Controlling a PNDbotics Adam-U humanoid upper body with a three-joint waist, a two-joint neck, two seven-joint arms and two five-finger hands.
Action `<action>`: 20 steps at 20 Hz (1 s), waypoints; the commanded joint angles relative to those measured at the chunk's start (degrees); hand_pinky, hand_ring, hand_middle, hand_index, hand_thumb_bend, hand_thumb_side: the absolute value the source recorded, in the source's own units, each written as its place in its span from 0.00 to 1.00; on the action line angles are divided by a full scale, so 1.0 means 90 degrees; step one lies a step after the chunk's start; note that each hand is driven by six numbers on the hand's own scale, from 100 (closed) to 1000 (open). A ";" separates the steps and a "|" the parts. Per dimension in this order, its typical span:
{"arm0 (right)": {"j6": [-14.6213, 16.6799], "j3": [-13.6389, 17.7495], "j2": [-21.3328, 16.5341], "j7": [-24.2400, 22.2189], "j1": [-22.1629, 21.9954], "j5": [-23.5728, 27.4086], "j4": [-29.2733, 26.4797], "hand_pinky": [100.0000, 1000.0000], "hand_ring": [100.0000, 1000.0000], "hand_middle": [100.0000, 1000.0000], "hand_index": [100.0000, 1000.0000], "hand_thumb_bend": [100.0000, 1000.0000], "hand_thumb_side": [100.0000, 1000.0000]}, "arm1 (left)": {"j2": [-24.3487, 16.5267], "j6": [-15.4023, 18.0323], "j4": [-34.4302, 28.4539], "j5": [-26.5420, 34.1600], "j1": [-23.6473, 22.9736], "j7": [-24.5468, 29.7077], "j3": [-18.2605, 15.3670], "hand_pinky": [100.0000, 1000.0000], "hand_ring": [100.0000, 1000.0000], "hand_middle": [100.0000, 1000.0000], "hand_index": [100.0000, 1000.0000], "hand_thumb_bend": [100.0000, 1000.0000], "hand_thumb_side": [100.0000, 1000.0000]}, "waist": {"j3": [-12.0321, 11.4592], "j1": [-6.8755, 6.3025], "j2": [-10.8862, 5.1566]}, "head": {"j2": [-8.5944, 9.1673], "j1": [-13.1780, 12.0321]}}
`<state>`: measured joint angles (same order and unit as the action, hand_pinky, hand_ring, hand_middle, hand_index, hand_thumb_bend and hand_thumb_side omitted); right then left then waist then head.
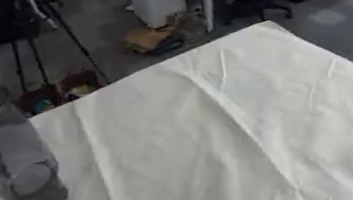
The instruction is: Arrange flowers into the vase.
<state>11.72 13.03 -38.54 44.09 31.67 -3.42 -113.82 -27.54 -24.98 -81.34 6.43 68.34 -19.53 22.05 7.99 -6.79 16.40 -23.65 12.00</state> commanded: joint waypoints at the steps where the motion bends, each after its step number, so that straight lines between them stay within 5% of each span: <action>1: -0.0008 0.0071 -0.0199 0.0050 0.0024 0.0008 -0.0085 0.76 0.86 0.81 0.88 0.00 1.00 | -0.0335 -0.0356 -0.0271 -0.0148 0.0089 0.0539 -0.0060 1.00 1.00 1.00 1.00 0.51 0.55 | -0.0048 0.0093 -0.0180 | -0.0073 0.0032; 4: -0.0011 0.0069 -0.0204 0.0067 0.0010 0.0008 -0.0085 0.76 0.86 0.81 0.88 0.00 1.00 | -0.0408 -0.0646 -0.0418 -0.0235 0.0086 0.0762 -0.0143 1.00 1.00 1.00 1.00 0.38 0.48 | -0.0095 0.0108 -0.0186 | -0.0099 0.0037; 6: -0.0011 0.0070 -0.0203 0.0075 0.0013 0.0007 -0.0085 0.76 0.86 0.81 0.88 0.00 1.00 | -0.0416 -0.0749 -0.0468 -0.0235 0.0067 0.0778 -0.0193 1.00 1.00 1.00 1.00 0.30 0.51 | -0.0107 0.0125 -0.0179 | -0.0108 0.0036; 12: -0.0005 0.0067 -0.0186 0.0091 0.0036 0.0016 -0.0085 0.76 0.86 0.81 0.88 0.00 1.00 | -0.0417 -0.0956 -0.0516 -0.0268 0.0043 0.0956 -0.0110 1.00 1.00 1.00 1.00 0.64 0.77 | -0.0109 0.0133 -0.0133 | -0.0069 0.0068; 14: -0.0001 0.0065 -0.0174 0.0093 0.0056 0.0023 -0.0085 0.76 0.86 0.81 0.88 0.00 1.00 | -0.0397 -0.1041 -0.0505 -0.0346 0.0043 0.1074 -0.0071 1.00 1.00 1.00 1.00 0.70 0.70 | -0.0094 0.0129 -0.0112 | -0.0041 0.0075; 16: 0.0009 0.0065 -0.0170 0.0098 0.0070 0.0028 -0.0085 0.76 0.86 0.81 0.88 0.00 1.00 | -0.0373 -0.1158 -0.0456 -0.0367 0.0030 0.1265 -0.0063 1.00 1.00 1.00 1.00 0.52 0.52 | -0.0076 0.0130 -0.0095 | -0.0025 0.0082; 19: 0.0016 0.0071 -0.0175 0.0115 0.0070 0.0026 -0.0085 0.76 0.85 0.80 0.88 0.00 1.00 | -0.0362 -0.1329 -0.0357 -0.0330 0.0021 0.1538 -0.0117 1.00 1.00 1.00 1.00 0.07 0.21 | -0.0065 0.0121 -0.0081 | -0.0014 0.0091; 20: 0.0017 0.0076 -0.0173 0.0127 0.0066 0.0028 -0.0085 0.76 0.85 0.80 0.88 0.00 1.00 | -0.0368 -0.1388 -0.0324 -0.0323 0.0020 0.1618 -0.0125 1.00 1.00 1.00 1.00 0.00 0.13 | -0.0065 0.0116 -0.0077 | -0.0009 0.0097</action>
<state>11.89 13.05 -38.56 44.94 31.49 -3.43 -113.82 -29.73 -36.98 -84.13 3.50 67.60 -5.90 21.90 7.39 -6.18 16.64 -24.23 12.73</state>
